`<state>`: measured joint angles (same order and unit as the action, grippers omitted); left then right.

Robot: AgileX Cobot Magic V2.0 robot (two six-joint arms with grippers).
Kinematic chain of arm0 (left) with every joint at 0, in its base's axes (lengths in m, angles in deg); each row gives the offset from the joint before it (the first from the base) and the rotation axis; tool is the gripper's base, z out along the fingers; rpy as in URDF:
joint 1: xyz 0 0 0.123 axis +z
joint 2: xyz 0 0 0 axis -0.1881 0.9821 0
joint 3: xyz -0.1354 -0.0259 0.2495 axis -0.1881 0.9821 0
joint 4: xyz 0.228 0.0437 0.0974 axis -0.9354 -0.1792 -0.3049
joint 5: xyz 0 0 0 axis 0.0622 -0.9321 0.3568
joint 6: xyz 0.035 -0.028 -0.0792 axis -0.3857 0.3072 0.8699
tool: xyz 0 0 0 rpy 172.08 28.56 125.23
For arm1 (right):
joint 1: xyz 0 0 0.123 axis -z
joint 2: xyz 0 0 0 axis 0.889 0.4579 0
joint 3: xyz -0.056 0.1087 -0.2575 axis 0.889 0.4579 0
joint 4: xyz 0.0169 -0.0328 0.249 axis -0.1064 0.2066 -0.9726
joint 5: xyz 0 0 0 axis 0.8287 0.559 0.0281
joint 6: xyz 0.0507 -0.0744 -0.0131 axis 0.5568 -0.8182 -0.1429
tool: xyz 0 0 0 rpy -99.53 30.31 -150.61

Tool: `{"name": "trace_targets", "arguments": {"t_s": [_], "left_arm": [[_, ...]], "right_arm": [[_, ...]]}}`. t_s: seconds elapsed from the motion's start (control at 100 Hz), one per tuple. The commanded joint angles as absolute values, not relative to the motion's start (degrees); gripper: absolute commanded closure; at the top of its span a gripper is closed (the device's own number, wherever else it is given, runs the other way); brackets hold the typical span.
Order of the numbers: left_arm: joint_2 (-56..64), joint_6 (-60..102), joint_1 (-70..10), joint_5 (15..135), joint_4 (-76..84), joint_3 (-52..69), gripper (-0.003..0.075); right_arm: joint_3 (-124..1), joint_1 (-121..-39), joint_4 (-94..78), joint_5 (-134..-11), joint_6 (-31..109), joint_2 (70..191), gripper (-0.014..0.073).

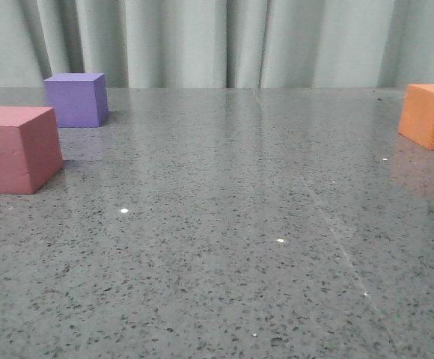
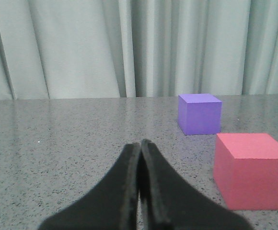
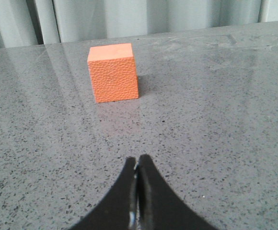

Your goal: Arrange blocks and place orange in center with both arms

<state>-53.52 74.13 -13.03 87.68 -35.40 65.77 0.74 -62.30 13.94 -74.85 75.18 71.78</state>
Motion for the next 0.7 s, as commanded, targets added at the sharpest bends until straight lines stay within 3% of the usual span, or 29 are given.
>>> {"name": "trace_targets", "arguments": {"t_s": [0.0,0.46,0.69], "left_arm": [[-55.31,74.24,-13.32,91.89,-35.21,68.92,0.0739],[-55.31,74.24,-13.32,91.89,-35.21,68.92,0.0739],[-55.31,74.24,-13.32,91.89,-35.21,68.92,0.0739]], "right_arm": [[-0.06,-61.99,14.15,-79.70,74.84,70.39,0.0662],[-0.06,-61.99,14.15,-79.70,74.84,70.39,0.0662],[-0.06,-61.99,16.20,-87.30,74.15,70.39,0.0662]]}}
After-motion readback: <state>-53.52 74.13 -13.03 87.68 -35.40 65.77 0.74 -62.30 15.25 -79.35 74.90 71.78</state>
